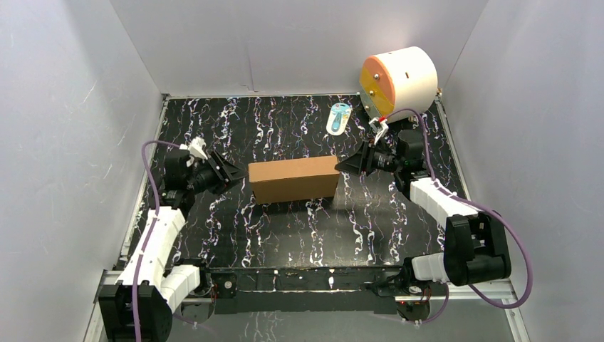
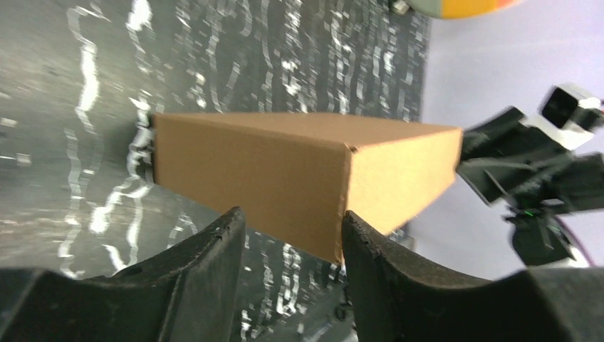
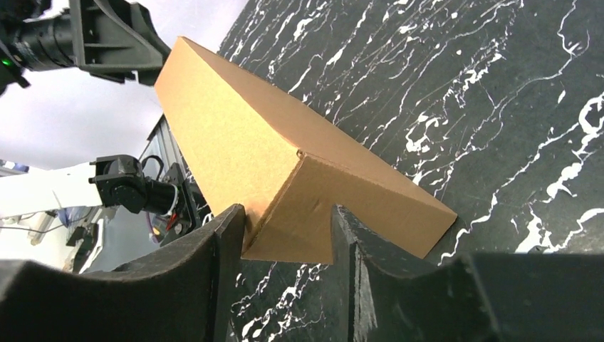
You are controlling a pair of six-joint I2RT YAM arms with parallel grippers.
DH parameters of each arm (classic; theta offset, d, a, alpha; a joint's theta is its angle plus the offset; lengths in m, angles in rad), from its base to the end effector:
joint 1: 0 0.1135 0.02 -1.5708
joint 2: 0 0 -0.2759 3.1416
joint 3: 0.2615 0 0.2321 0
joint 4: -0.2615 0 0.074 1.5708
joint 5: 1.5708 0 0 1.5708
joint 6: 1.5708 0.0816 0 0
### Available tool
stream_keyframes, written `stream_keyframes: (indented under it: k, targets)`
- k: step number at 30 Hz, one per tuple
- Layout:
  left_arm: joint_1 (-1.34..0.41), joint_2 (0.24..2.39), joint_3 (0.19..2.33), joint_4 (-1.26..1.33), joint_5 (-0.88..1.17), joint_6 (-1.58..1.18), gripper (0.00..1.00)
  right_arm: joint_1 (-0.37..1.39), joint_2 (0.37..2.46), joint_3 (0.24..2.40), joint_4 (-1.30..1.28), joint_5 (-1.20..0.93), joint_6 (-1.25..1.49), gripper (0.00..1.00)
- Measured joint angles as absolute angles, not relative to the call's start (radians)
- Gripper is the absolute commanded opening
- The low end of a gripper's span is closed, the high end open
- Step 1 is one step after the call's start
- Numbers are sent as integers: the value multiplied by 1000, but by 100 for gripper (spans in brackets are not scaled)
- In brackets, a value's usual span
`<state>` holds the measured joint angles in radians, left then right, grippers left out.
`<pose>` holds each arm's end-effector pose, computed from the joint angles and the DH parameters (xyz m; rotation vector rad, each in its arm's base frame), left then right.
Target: Fold the paper box
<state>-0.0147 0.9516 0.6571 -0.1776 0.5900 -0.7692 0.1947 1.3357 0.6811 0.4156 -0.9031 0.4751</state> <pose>0.2174 -0.0486 0.2660 -0.4097 2.0929 -1.0791 0.2732 0.1192 0.2634 -0.4227 1.8571 1.2748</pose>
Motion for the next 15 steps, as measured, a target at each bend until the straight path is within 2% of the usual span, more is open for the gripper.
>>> stream_keyframes:
  k: [6, 15]
  targets:
    - [-7, 989, 815, -317, 507, -604, 68, 194, 1296, 744, 243, -870, 419, 80]
    - [-27, 1018, 1039, -367, 555, -358, 76, 192, 1043, 796, 148, -772, 347, 98]
